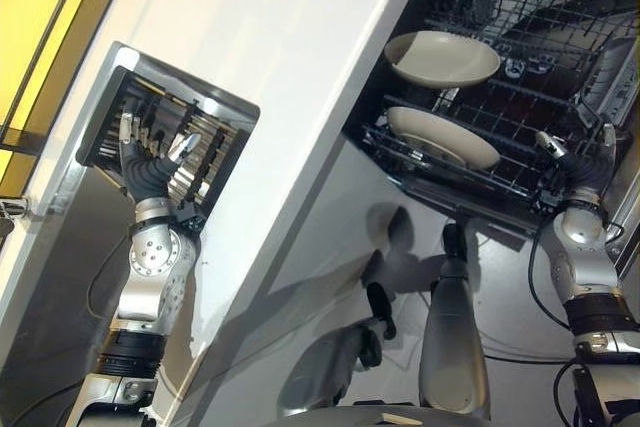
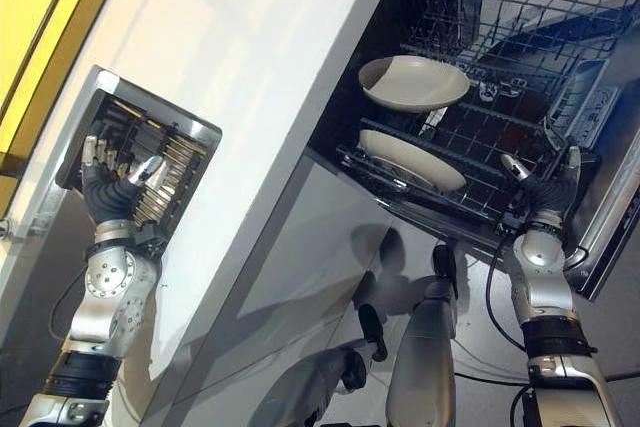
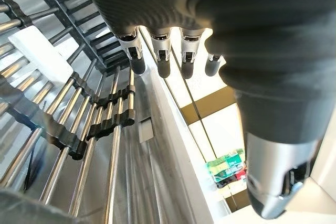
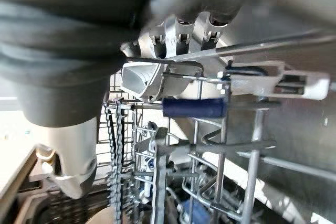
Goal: Pick up plates and place into dishwasher.
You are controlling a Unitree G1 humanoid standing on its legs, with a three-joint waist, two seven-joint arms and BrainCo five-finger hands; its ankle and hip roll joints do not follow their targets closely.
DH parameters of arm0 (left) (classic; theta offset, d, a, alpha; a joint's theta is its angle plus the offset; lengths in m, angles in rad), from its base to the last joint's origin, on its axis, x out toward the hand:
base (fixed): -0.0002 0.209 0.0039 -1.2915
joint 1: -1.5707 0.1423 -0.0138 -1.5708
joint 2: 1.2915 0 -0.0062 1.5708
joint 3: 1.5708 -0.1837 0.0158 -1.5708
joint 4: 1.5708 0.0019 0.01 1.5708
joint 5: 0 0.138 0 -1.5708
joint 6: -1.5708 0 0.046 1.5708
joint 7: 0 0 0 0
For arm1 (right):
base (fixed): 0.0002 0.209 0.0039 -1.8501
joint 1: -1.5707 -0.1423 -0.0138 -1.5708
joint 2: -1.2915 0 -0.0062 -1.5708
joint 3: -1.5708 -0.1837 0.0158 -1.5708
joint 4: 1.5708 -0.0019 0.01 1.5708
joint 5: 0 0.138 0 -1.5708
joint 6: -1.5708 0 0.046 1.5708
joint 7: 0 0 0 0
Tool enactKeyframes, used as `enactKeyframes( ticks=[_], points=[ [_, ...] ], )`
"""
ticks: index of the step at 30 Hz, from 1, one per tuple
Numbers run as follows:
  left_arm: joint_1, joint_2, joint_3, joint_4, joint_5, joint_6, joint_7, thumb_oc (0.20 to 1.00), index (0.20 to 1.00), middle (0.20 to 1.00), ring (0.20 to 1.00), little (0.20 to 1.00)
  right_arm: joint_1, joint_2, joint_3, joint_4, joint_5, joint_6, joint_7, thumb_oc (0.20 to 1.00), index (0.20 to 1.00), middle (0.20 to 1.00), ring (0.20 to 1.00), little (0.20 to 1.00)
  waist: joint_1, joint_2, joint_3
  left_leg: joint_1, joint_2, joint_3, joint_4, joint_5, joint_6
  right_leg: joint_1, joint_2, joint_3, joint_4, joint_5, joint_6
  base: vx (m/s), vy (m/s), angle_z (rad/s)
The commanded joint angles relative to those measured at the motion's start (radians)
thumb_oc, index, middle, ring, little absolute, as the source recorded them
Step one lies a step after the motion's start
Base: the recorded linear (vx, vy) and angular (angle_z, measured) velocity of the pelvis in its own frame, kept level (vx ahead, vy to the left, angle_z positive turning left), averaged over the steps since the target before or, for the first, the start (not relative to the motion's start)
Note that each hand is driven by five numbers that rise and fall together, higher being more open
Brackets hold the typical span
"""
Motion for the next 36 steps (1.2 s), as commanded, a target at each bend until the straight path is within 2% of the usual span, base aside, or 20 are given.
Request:
enactKeyframes(
  ticks=[1, 5, 10, 18, 28, 36],
  points=[
    [-0.034, 0.021, -0.004, -0.03, 0.006, -0.035, 0.019, 1.0, 1.0, 1.0, 1.0, 1.0, -0.165, 0.013, 0.174, -0.072, -0.015, -0.072, 0.199, 1.0, 1.0, 1.0, 1.0, 1.0, 0.037, 0.069, 0.078, -0.137, -0.019, -0.059, 0.174, 0.002, -0.04, 0.074, -0.052, 0.065, 0.105, -0.191, 0.045, 0.04, 0.045, 0.0],
    [-0.034, 0.017, -0.025, -0.033, -0.001, -0.033, 0.024, 1.0, 1.0, 1.0, 1.0, 1.0, -0.238, 0.037, 0.246, -0.07, -0.051, -0.041, 0.206, 1.0, 1.0, 1.0, 1.0, 1.0, 0.054, 0.081, 0.069, -0.124, -0.033, -0.066, 0.177, -0.001, -0.037, 0.095, -0.065, 0.06, 0.102, -0.194, 0.042, 0.07, 0.092, 0.01],
    [-0.017, 0.012, -0.051, -0.044, -0.013, -0.024, 0.007, 1.0, 1.0, 1.0, 1.0, 1.0, -0.33, 0.061, 0.308, -0.068, -0.081, 0.028, 0.176, 1.0, 1.0, 1.0, 1.0, 1.0, 0.091, 0.1, 0.045, -0.103, -0.052, -0.084, 0.184, -0.004, -0.034, 0.132, -0.093, 0.043, 0.111, -0.203, 0.04, 0.11, 0.126, 0.1],
    [0.048, 0.002, -0.051, -0.065, -0.039, -0.019, -0.042, 1.0, 1.0, 1.0, 1.0, 1.0, -0.387, 0.058, 0.321, -0.062, -0.115, 0.106, 0.156, 1.0, 1.0, 1.0, 1.0, 1.0, 0.15, 0.105, 0.007, -0.091, -0.078, -0.11, 0.203, -0.015, -0.026, 0.175, -0.136, 0.004, 0.122, -0.206, 0.03, 0.11, 0.154, 0.25],
    [0.095, 0.014, -0.038, -0.059, -0.065, -0.016, -0.087, 1.0, 1.0, 1.0, 1.0, 1.0, -0.437, 0.044, 0.299, -0.012, -0.083, 0.103, 0.159, 1.0, 1.0, 1.0, 1.0, 1.0, 0.217, 0.094, -0.021, -0.092, -0.096, -0.118, 0.226, -0.029, -0.017, 0.208, -0.192, -0.063, 0.132, -0.187, 0.022, 0.04, 0.083, 0.24],
    [0.132, 0.019, -0.031, -0.06, -0.063, -0.039, -0.11, 1.0, 1.0, 1.0, 1.0, 1.0, -0.51, 0.071, 0.322, 0.061, -0.03, 0.071, 0.197, 1.0, 1.0, 1.0, 1.0, 1.0, 0.266, 0.092, -0.053, -0.057, -0.114, -0.131, 0.222, -0.04, -0.013, 0.281, -0.24, -0.119, 0.081, -0.148, 0.034, 0.05, 0.017, 0.2]
  ],
)
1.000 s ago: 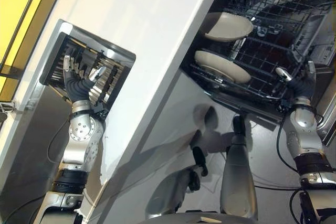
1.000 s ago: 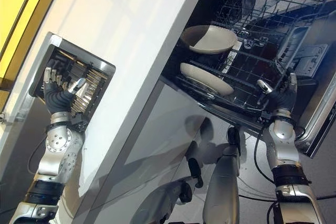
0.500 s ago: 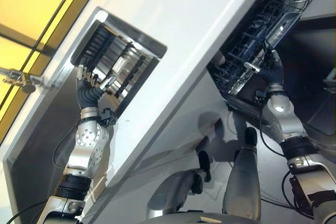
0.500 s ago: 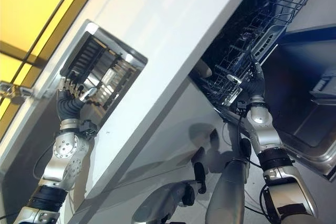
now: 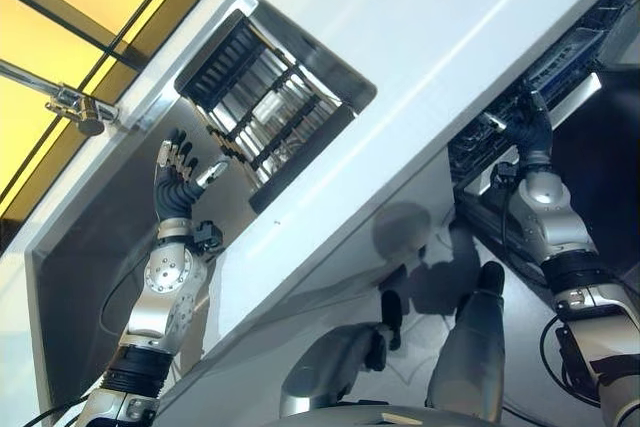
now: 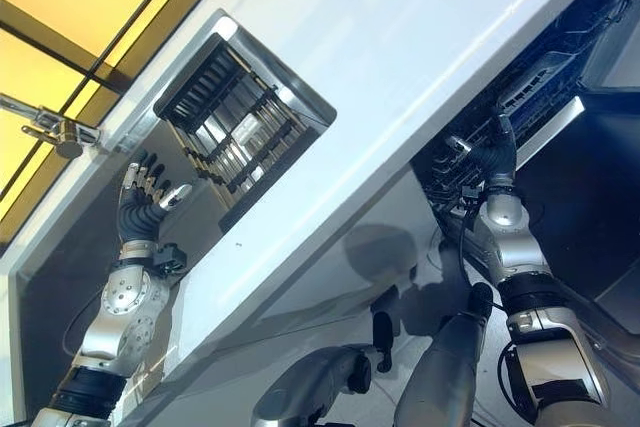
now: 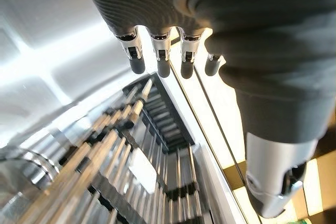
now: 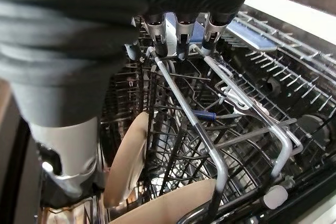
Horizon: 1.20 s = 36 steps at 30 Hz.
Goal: Pick up plates and place into dishwasher.
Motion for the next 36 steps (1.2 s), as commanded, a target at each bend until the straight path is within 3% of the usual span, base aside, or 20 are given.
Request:
enactKeyframes(
  ticks=[1, 6, 10, 15, 22, 36],
  points=[
    [0.034, 0.029, 0.044, -0.07, -0.018, -0.068, -0.017, 1.0, 1.0, 1.0, 1.0, 1.0, -0.262, 0.075, 0.142, -0.058, 0.002, -0.113, 0.144, 1.0, 1.0, 1.0, 1.0, 1.0, 0.123, 0.089, -0.053, -0.109, -0.053, 0.025, 0.17, -0.053, -0.018, 0.198, -0.093, 0.03, -0.134, 0.013, 0.018, 0.06, 0.036, 0.16],
    [0.054, 0.029, 0.046, -0.061, -0.022, -0.083, -0.052, 1.0, 1.0, 1.0, 1.0, 1.0, -0.279, 0.079, 0.153, -0.053, 0.001, -0.114, 0.12, 1.0, 1.0, 1.0, 1.0, 1.0, 0.126, 0.091, -0.062, -0.089, -0.054, 0.027, 0.162, -0.052, -0.019, 0.227, -0.106, 0.019, -0.153, 0.029, 0.023, 0.02, 0.008, 0.05],
    [0.06, 0.039, 0.051, -0.056, -0.037, -0.097, -0.076, 1.0, 1.0, 1.0, 1.0, 1.0, -0.248, 0.062, 0.143, -0.071, -0.071, -0.096, 0.043, 1.0, 1.0, 1.0, 1.0, 1.0, 0.109, 0.089, -0.056, -0.08, -0.046, 0.034, 0.147, -0.045, -0.017, 0.226, -0.1, 0.028, -0.152, 0.035, 0.022, -0.02, -0.012, -0.01],
    [0.039, 0.041, 0.056, -0.071, -0.029, -0.1, -0.059, 1.0, 1.0, 1.0, 1.0, 1.0, -0.165, 0.018, 0.103, -0.135, -0.202, -0.009, -0.095, 1.0, 1.0, 1.0, 1.0, 1.0, 0.062, 0.072, -0.027, -0.081, -0.031, 0.052, 0.133, -0.04, -0.011, 0.198, -0.077, 0.062, -0.156, 0.048, 0.021, -0.09, -0.069, -0.04],
    [-0.021, 0.042, 0.066, -0.061, -0.003, -0.083, -0.01, 1.0, 1.0, 1.0, 1.0, 1.0, -0.036, -0.031, 0.031, -0.273, -0.304, 0.078, -0.184, 1.0, 1.0, 1.0, 1.0, 1.0, -0.012, 0.039, -0.01, -0.072, -0.007, 0.081, 0.088, -0.027, -0.002, 0.158, -0.031, 0.121, -0.177, 0.068, 0.022, -0.1, -0.114, -0.27],
    [-0.033, 0.016, 0.111, -0.054, 0.05, -0.063, -0.013, 1.0, 1.0, 1.0, 1.0, 1.0, 0.237, -0.085, -0.164, -0.416, -0.391, 0.095, -0.272, 1.0, 1.0, 1.0, 1.0, 1.0, -0.115, -0.015, -0.042, -0.008, 0.041, 0.125, 0.021, -0.025, -0.01, 0.169, 0.053, 0.171, -0.229, 0.058, 0.045, -0.07, -0.14, -0.21]
  ],
)
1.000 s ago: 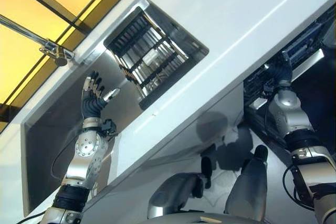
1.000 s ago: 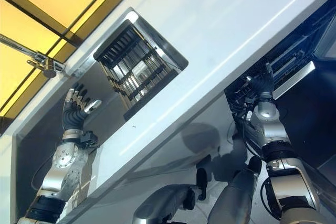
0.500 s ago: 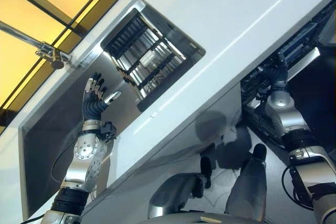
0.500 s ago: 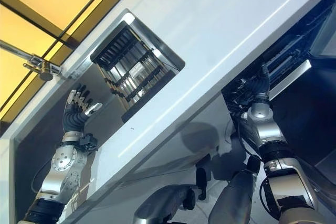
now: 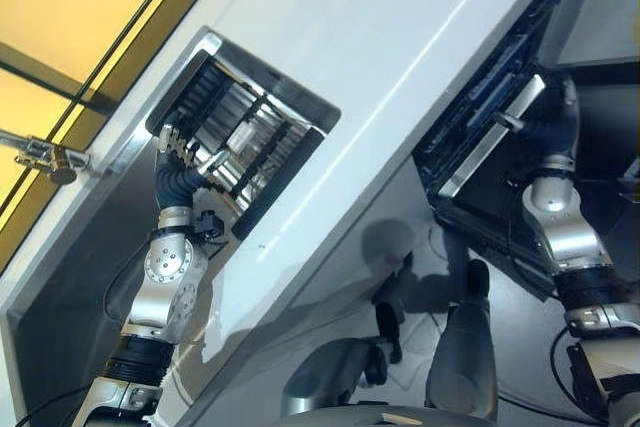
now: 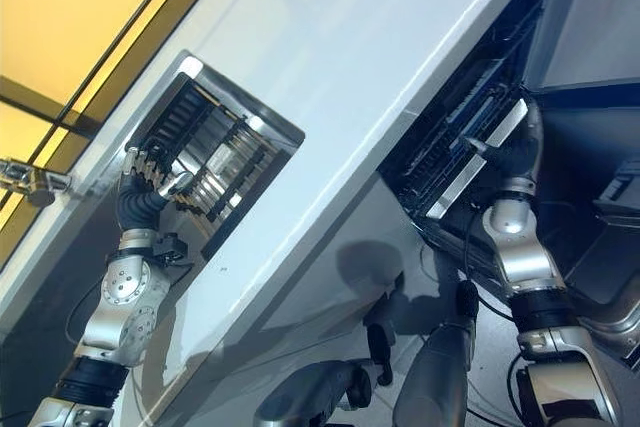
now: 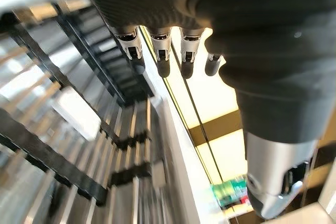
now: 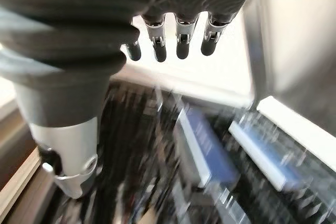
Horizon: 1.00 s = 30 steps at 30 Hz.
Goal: Pick up plates and place into dishwasher.
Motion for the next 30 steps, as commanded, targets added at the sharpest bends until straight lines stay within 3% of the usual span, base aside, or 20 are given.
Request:
enactKeyframes(
  ticks=[1, 6, 12, 19, 25, 30],
  points=[
    [0.028, 0.019, 0.1, -0.053, 0.04, -0.034, 0.0, 1.0, 1.0, 1.0, 1.0, 1.0, 0.055, -0.038, -0.057, -0.13, -0.049, -0.036, -0.053, 1.0, 1.0, 1.0, 1.0, 1.0, -0.028, -0.023, -0.042, -0.111, -0.017, -0.016, 0.125, -0.022, -0.02, 0.069, -0.066, 0.095, 0.028, -0.073, 0.031, -0.09, -0.12, -0.27],
    [0.041, 0.014, 0.11, -0.055, 0.041, -0.04, -0.004, 1.0, 1.0, 1.0, 1.0, 1.0, 0.169, 0.006, -0.124, -0.178, -0.024, -0.081, -0.191, 1.0, 1.0, 1.0, 1.0, 1.0, -0.051, -0.047, -0.06, -0.086, 0.007, 0.002, 0.105, -0.028, -0.022, 0.091, -0.041, 0.094, 0.005, -0.088, 0.038, -0.07, -0.075, -0.19],
    [0.069, -0.015, 0.12, -0.046, 0.056, -0.049, 0.006, 1.0, 1.0, 1.0, 1.0, 1.0, 0.347, 0.131, -0.177, -0.185, -0.054, -0.135, -0.336, 1.0, 1.0, 1.0, 1.0, 1.0, -0.075, -0.079, -0.115, -0.034, 0.019, 0.008, 0.072, -0.038, -0.018, 0.151, -0.016, 0.095, -0.037, -0.093, 0.04, -0.01, -0.009, -0.16],
    [0.113, -0.048, 0.151, -0.032, 0.083, -0.037, -0.022, 1.0, 1.0, 1.0, 1.0, 1.0, 0.495, 0.241, -0.177, -0.12, 0.082, -0.162, -0.341, 1.0, 1.0, 1.0, 1.0, 1.0, -0.099, -0.102, -0.182, 0.036, 0.017, 0.021, 0.049, -0.063, -0.008, 0.218, -0.011, 0.115, -0.071, -0.089, 0.045, 0.09, 0.055, -0.2],
    [0.082, -0.076, 0.108, 0.034, 0.077, -0.051, -0.015, 1.0, 1.0, 1.0, 1.0, 1.0, 0.497, 0.248, -0.172, -0.036, 0.301, -0.316, -0.231, 1.0, 1.0, 1.0, 1.0, 1.0, -0.141, -0.055, -0.139, 0.012, -0.008, 0.033, 0.135, -0.099, 0.008, 0.145, -0.027, 0.166, 0.055, -0.111, 0.032, 0.03, 0.187, -0.14],
    [0.023, -0.078, 0.073, 0.099, 0.049, -0.088, -0.004, 1.0, 1.0, 1.0, 1.0, 1.0, 0.459, 0.238, -0.172, 0.088, 0.389, -0.442, -0.207, 1.0, 1.0, 1.0, 1.0, 1.0, -0.179, -0.005, -0.089, -0.039, -0.022, 0.079, 0.219, -0.137, 0.01, 0.085, -0.059, 0.205, 0.096, -0.107, 0.033, -0.05, 0.157, -0.18]
  ],
)
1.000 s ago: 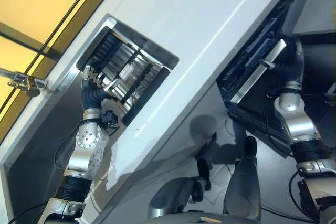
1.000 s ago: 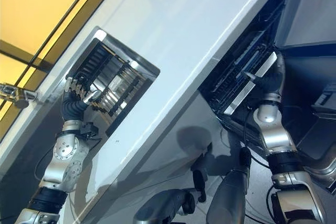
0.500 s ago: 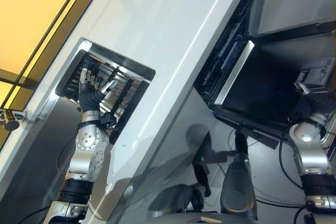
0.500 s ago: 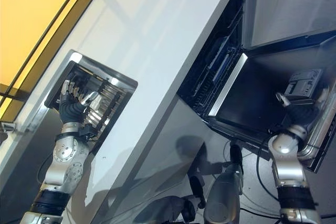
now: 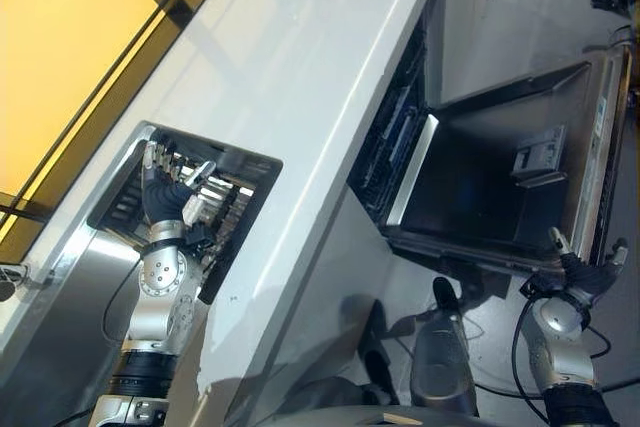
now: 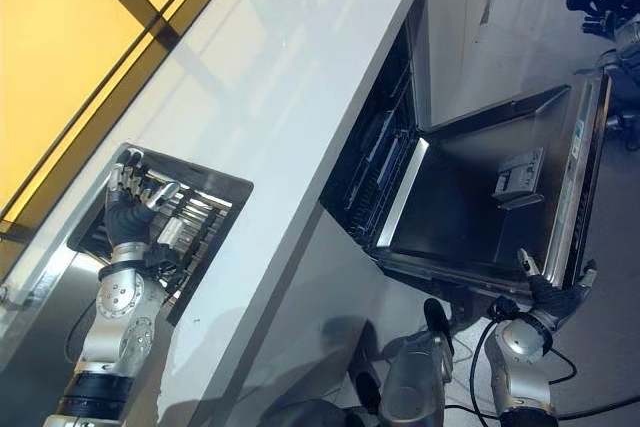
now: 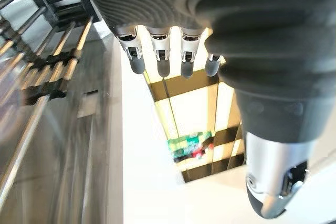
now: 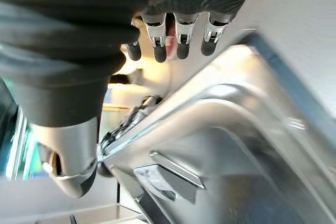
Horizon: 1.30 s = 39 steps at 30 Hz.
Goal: Pick up plates and place into dishwasher.
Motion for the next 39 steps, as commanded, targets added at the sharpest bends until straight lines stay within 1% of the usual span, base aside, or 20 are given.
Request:
enactKeyframes(
  ticks=[1, 5, 8, 10, 14, 18, 20, 23, 24, 25, 26, 27, 28, 29, 30, 31, 32, 35, 37, 39],
  points=[
    [-0.038, -0.003, 0.016, 0.038, 0.004, -0.08, 0.019, 1.0, 1.0, 1.0, 1.0, 1.0, 0.02, -0.048, -0.005, 0.042, 0.074, -0.123, -0.003, 1.0, 1.0, 1.0, 1.0, 1.0, -0.033, 0.044, -0.007, -0.197, 0.017, -0.012, 0.279, -0.092, -0.033, 0.018, -0.087, 0.048, 0.134, -0.111, -0.018, -0.02, 0.124, -0.19],
    [-0.066, -0.009, -0.006, 0.062, -0.014, -0.105, 0.047, 1.0, 1.0, 1.0, 1.0, 1.0, -0.032, -0.067, -0.018, 0.123, 0.093, -0.184, -0.045, 1.0, 1.0, 1.0, 1.0, 1.0, -0.049, 0.088, 0.031, -0.236, 0.016, 0.027, 0.31, -0.102, -0.034, -0.037, -0.115, 0.057, 0.157, -0.105, -0.015, -0.05, 0.104, -0.24],
    [-0.076, -0.012, -0.019, 0.07, -0.029, -0.121, 0.055, 1.0, 1.0, 1.0, 1.0, 1.0, -0.082, -0.085, -0.02, 0.173, 0.108, -0.198, -0.096, 1.0, 1.0, 1.0, 1.0, 1.0, -0.06, 0.123, 0.061, -0.269, 0.015, 0.053, 0.328, -0.105, -0.035, -0.091, -0.13, 0.065, 0.175, -0.099, -0.013, -0.03, 0.086, -0.28],
    [-0.08, -0.019, -0.034, 0.067, -0.029, -0.124, 0.069, 1.0, 1.0, 1.0, 1.0, 1.0, -0.108, -0.092, -0.031, 0.205, 0.115, -0.215, -0.125, 1.0, 1.0, 1.0, 1.0, 1.0, -0.07, 0.143, 0.075, -0.288, 0.016, 0.068, 0.352, -0.118, -0.035, -0.12, -0.134, 0.076, 0.195, -0.11, -0.011, 0.03, 0.044, -0.6],
    [-0.069, -0.029, -0.055, 0.05, -0.033, -0.131, 0.09, 1.0, 1.0, 1.0, 1.0, 1.0, -0.148, -0.103, -0.047, 0.225, 0.072, -0.235, -0.219, 1.0, 1.0, 1.0, 1.0, 1.0, -0.079, 0.177, 0.098, -0.328, 0.015, 0.088, 0.399, -0.134, -0.034, -0.168, -0.142, 0.099, 0.217, -0.111, -0.011, 0.03, 0.009, -0.35],
    [-0.058, -0.039, -0.076, 0.025, -0.033, -0.132, 0.096, 1.0, 1.0, 1.0, 1.0, 1.0, -0.183, -0.112, -0.048, 0.216, 0.094, -0.256, -0.18, 1.0, 1.0, 1.0, 1.0, 1.0, -0.086, 0.205, 0.121, -0.372, 0.015, 0.095, 0.445, -0.145, -0.034, -0.223, -0.131, 0.124, 0.265, -0.128, -0.017, 0.02, -0.026, -0.15],
    [-0.056, -0.04, -0.092, 0.004, -0.025, -0.131, 0.103, 1.0, 1.0, 1.0, 1.0, 1.0, -0.208, -0.118, -0.032, 0.189, 0.105, -0.281, -0.106, 1.0, 1.0, 1.0, 1.0, 1.0, -0.087, 0.217, 0.134, -0.4, 0.015, 0.097, 0.474, -0.152, -0.034, -0.253, -0.124, 0.135, 0.294, -0.14, -0.023, 0.0, -0.048, -0.07],
    [-0.059, -0.031, -0.107, -0.022, -0.011, -0.136, 0.125, 1.0, 1.0, 1.0, 1.0, 1.0, -0.259, -0.129, 0.006, 0.162, 0.132, -0.296, 0.002, 1.0, 1.0, 1.0, 1.0, 1.0, -0.083, 0.226, 0.152, -0.441, 0.02, 0.102, 0.512, -0.16, -0.039, -0.293, -0.118, 0.144, 0.328, -0.154, -0.03, -0.05, -0.083, -0.02],
    [-0.065, -0.027, -0.112, -0.027, 0.002, -0.145, 0.138, 1.0, 1.0, 1.0, 1.0, 1.0, -0.282, -0.132, 0.026, 0.147, 0.165, -0.299, 0.092, 1.0, 1.0, 1.0, 1.0, 1.0, -0.08, 0.227, 0.161, -0.458, 0.022, 0.102, 0.526, -0.164, -0.04, -0.31, -0.116, 0.144, 0.346, -0.162, -0.032, -0.07, -0.108, 0.04],
    [-0.07, -0.018, -0.109, -0.042, 0.0, -0.137, 0.144, 1.0, 1.0, 1.0, 1.0, 1.0, -0.305, -0.137, 0.04, 0.142, 0.165, -0.299, 0.113, 1.0, 1.0, 1.0, 1.0, 1.0, -0.077, 0.228, 0.165, -0.472, 0.025, 0.105, 0.541, -0.168, -0.042, -0.322, -0.116, 0.147, 0.359, -0.167, -0.035, -0.07, -0.113, 0.09],
    [-0.073, -0.014, -0.111, -0.045, 0.01, -0.149, 0.151, 1.0, 1.0, 1.0, 1.0, 1.0, -0.325, -0.141, 0.054, 0.127, 0.171, -0.303, 0.155, 1.0, 1.0, 1.0, 1.0, 1.0, -0.074, 0.229, 0.172, -0.49, 0.027, 0.103, 0.553, -0.168, -0.046, -0.341, -0.113, 0.148, 0.378, -0.172, -0.038, -0.06, -0.097, 0.13],
    [-0.076, -0.011, -0.114, -0.049, 0.022, -0.156, 0.155, 1.0, 1.0, 1.0, 1.0, 1.0, -0.336, -0.14, 0.065, 0.117, 0.211, -0.293, 0.246, 1.0, 1.0, 1.0, 1.0, 1.0, -0.07, 0.229, 0.175, -0.502, 0.028, 0.102, 0.56, -0.169, -0.047, -0.352, -0.113, 0.148, 0.389, -0.174, -0.039, -0.06, -0.091, 0.14],
    [-0.079, -0.005, -0.109, -0.055, 0.019, -0.153, 0.15, 1.0, 1.0, 1.0, 1.0, 1.0, -0.346, -0.144, 0.071, 0.114, 0.244, -0.279, 0.303, 1.0, 1.0, 1.0, 1.0, 1.0, -0.066, 0.227, 0.176, -0.51, 0.027, 0.101, 0.571, -0.171, -0.048, -0.36, -0.112, 0.147, 0.397, -0.177, -0.041, -0.06, -0.102, 0.11],
    [-0.087, 0.007, -0.106, -0.068, 0.018, -0.149, 0.147, 1.0, 1.0, 1.0, 1.0, 1.0, -0.367, -0.147, 0.087, 0.11, 0.302, -0.237, 0.421, 1.0, 1.0, 1.0, 1.0, 1.0, -0.06, 0.224, 0.181, -0.527, 0.026, 0.098, 0.587, -0.174, -0.05, -0.374, -0.111, 0.146, 0.411, -0.179, -0.045, -0.05, -0.088, 0.12],
    [-0.09, 0.01, -0.104, -0.071, 0.019, -0.149, 0.145, 1.0, 1.0, 1.0, 1.0, 1.0, -0.381, -0.152, 0.095, 0.117, 0.335, -0.216, 0.48, 1.0, 1.0, 1.0, 1.0, 1.0, -0.056, 0.223, 0.181, -0.536, 0.026, 0.097, 0.594, -0.175, -0.051, -0.382, -0.109, 0.146, 0.419, -0.181, -0.047, -0.06, -0.1, 0.12],
    [-0.096, 0.018, -0.098, -0.077, 0.013, -0.146, 0.134, 1.0, 1.0, 1.0, 1.0, 1.0, -0.405, -0.161, 0.108, 0.127, 0.379, -0.193, 0.561, 1.0, 1.0, 1.0, 1.0, 1.0, -0.048, 0.22, 0.181, -0.547, 0.024, 0.091, 0.602, -0.175, -0.053, -0.392, -0.108, 0.144, 0.431, -0.184, -0.048, -0.04, -0.08, 0.13],
    [-0.1, 0.022, -0.096, -0.083, 0.012, -0.14, 0.125, 1.0, 1.0, 1.0, 1.0, 1.0, -0.415, -0.171, 0.116, 0.125, 0.401, -0.188, 0.622, 1.0, 1.0, 1.0, 1.0, 1.0, -0.042, 0.217, 0.181, -0.559, 0.023, 0.088, 0.609, -0.174, -0.054, -0.401, -0.108, 0.142, 0.444, -0.188, -0.049, -0.05, -0.082, 0.11],
    [-0.116, 0.036, -0.1, -0.091, 0.007, -0.122, 0.108, 1.0, 1.0, 1.0, 1.0, 1.0, -0.453, -0.2, 0.137, 0.095, 0.447, -0.137, 0.741, 1.0, 1.0, 1.0, 1.0, 1.0, -0.032, 0.208, 0.181, -0.576, 0.024, 0.087, 0.618, -0.168, -0.056, -0.418, -0.113, 0.132, 0.464, -0.19, -0.051, -0.03, -0.057, 0.1],
    [-0.126, 0.043, -0.103, -0.096, 0.0, -0.111, 0.107, 1.0, 1.0, 1.0, 1.0, 1.0, -0.482, -0.214, 0.157, 0.068, 0.432, -0.13, 0.775, 1.0, 1.0, 1.0, 1.0, 1.0, -0.024, 0.205, 0.181, -0.58, 0.022, 0.083, 0.613, -0.161, -0.057, -0.42, -0.117, 0.125, 0.464, -0.188, -0.052, -0.03, -0.037, 0.07],
    [-0.134, 0.054, -0.106, -0.093, -0.006, -0.108, 0.11, 1.0, 1.0, 1.0, 1.0, 1.0, -0.513, -0.225, 0.177, 0.045, 0.44, -0.118, 0.78, 1.0, 1.0, 1.0, 1.0, 1.0, -0.017, 0.202, 0.181, -0.576, 0.02, 0.08, 0.606, -0.156, -0.056, -0.417, -0.12, 0.117, 0.462, -0.186, -0.052, -0.01, -0.033, 0.02]
  ],
)
